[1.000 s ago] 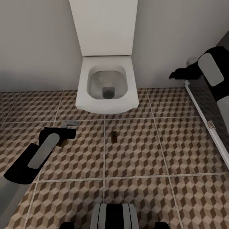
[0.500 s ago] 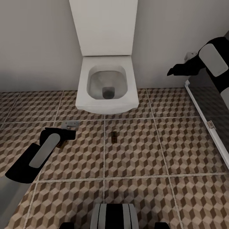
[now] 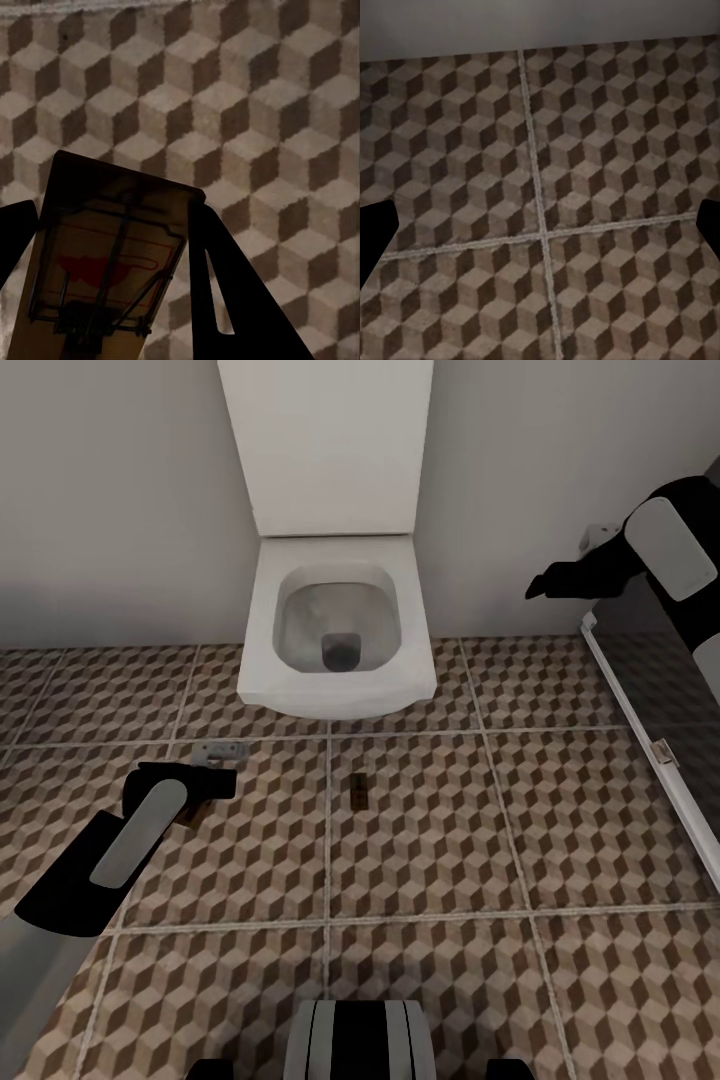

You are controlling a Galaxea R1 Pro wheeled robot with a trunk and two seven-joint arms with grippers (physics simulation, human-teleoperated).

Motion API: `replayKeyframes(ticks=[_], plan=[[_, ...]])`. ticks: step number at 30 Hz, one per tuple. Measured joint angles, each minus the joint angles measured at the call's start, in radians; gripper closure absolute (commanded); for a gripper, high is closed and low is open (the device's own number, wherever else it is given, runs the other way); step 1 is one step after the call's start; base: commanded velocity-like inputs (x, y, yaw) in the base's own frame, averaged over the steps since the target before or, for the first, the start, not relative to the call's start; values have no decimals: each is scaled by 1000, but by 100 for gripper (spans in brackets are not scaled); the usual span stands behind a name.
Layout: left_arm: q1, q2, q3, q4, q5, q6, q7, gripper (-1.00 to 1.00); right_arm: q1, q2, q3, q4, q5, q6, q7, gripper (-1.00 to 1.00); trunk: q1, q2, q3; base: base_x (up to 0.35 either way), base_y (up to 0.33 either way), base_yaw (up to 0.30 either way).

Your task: Take the four mousetraps from the cabinet in the bathroom and place them on the bathroom floor. Make sure all four end up on the same floor surface, and ensure that at least two of them are either under or directly next to the same bathroom sink.

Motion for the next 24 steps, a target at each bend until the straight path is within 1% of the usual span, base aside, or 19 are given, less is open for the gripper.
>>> replayKeyframes(ticks=[2, 6, 11, 19, 24], plan=[[0, 0, 0, 0, 0, -2, 0, 100, 0, -1, 0, 0, 0, 0, 0, -100, 0, 0, 0, 0, 0, 0], [0, -1, 0, 2, 1, -5, -1, 100, 0, 0, 0, 1, -1, 0, 0, -100, 2, -1, -15, 0, 0, 0], [0, -3, -1, 6, 0, -6, -1, 100, 0, 2, 0, 1, 0, 0, 0, -100, 2, -1, -15, 0, 0, 0], [-1, -18, 1, 9, -1, -8, 3, 100, 0, 3, 1, 1, -1, 0, 0, -100, 2, -1, -15, 0, 0, 0], [-1, -20, 1, 10, -1, -8, 3, 100, 0, 5, 1, 1, -2, 0, 0, -100, 4, -2, -35, 0, 0, 0]])
